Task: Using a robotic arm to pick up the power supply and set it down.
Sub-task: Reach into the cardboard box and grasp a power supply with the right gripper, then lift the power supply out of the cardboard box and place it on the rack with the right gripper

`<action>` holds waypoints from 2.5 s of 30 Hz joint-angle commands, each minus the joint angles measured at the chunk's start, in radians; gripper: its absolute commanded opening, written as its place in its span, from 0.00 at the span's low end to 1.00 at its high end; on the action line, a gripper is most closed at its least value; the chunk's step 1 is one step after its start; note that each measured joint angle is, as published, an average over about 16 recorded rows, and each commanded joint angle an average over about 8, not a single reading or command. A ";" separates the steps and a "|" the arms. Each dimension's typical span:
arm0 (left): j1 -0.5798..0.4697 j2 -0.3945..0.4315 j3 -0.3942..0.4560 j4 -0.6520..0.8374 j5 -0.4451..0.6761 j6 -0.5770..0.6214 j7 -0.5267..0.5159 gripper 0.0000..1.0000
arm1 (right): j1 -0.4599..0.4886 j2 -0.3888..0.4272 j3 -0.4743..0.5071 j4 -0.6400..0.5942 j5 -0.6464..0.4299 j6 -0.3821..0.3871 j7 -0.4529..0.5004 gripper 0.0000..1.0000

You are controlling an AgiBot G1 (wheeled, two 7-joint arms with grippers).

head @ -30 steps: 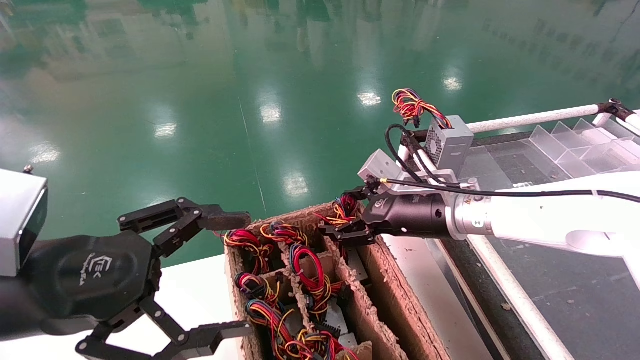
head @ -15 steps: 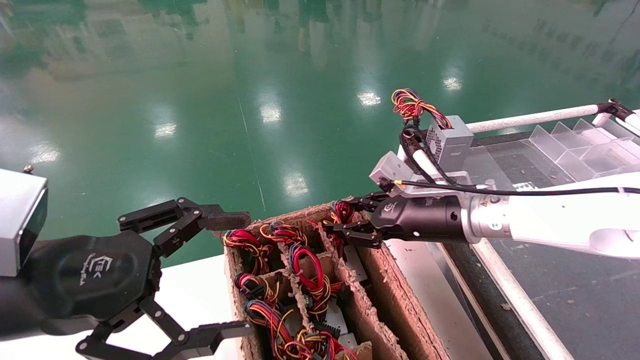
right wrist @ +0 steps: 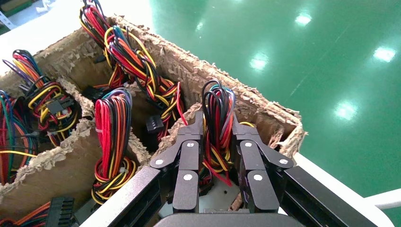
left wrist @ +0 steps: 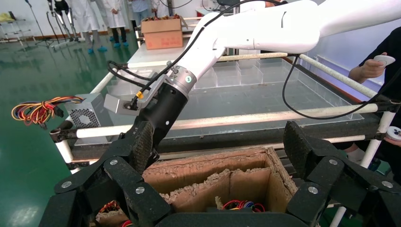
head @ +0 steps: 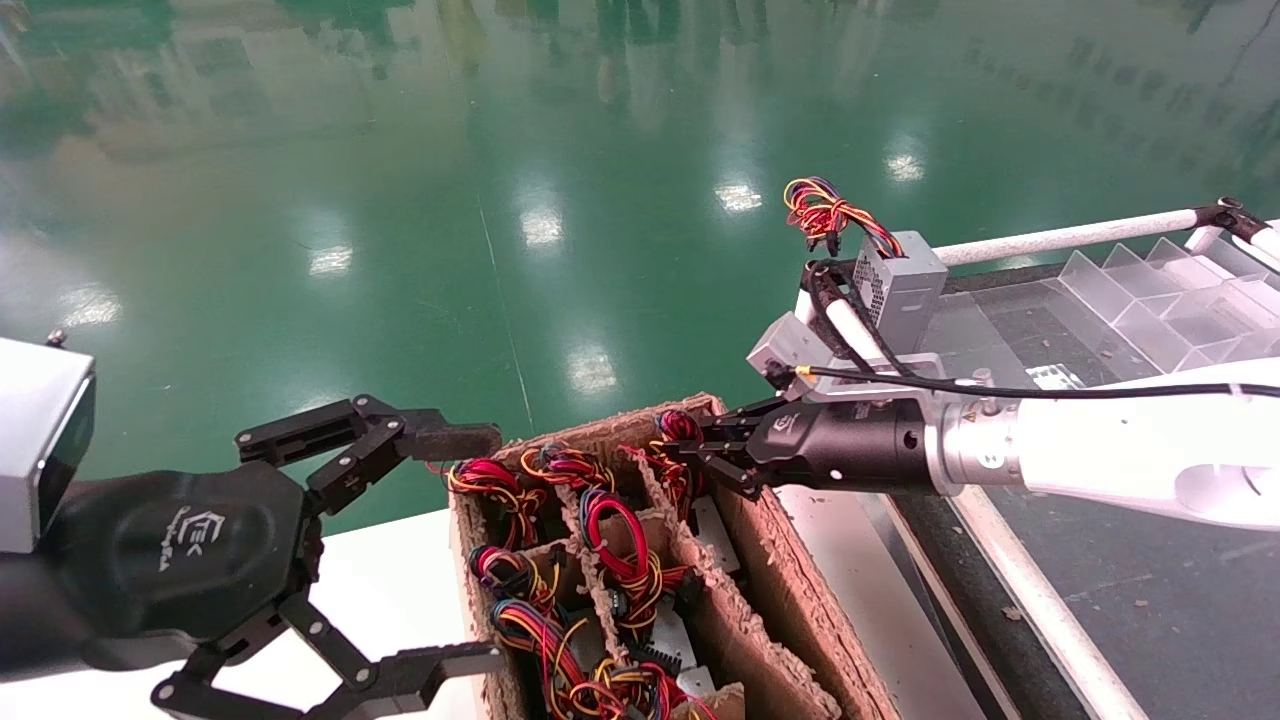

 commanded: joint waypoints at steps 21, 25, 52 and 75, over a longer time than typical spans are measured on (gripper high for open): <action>0.000 0.000 0.001 0.000 -0.001 0.000 0.000 1.00 | 0.042 0.052 0.068 0.009 0.099 -0.043 0.019 0.00; 0.000 0.000 0.001 0.000 -0.001 0.000 0.000 1.00 | 0.069 0.061 0.083 0.018 0.118 -0.048 0.040 0.00; 0.000 -0.001 0.002 0.000 -0.001 -0.001 0.001 1.00 | 0.456 -0.019 0.162 -0.287 0.160 0.093 -0.040 0.00; -0.001 -0.001 0.003 0.000 -0.002 -0.001 0.001 1.00 | 0.602 0.056 0.165 -0.558 0.126 0.513 -0.208 0.00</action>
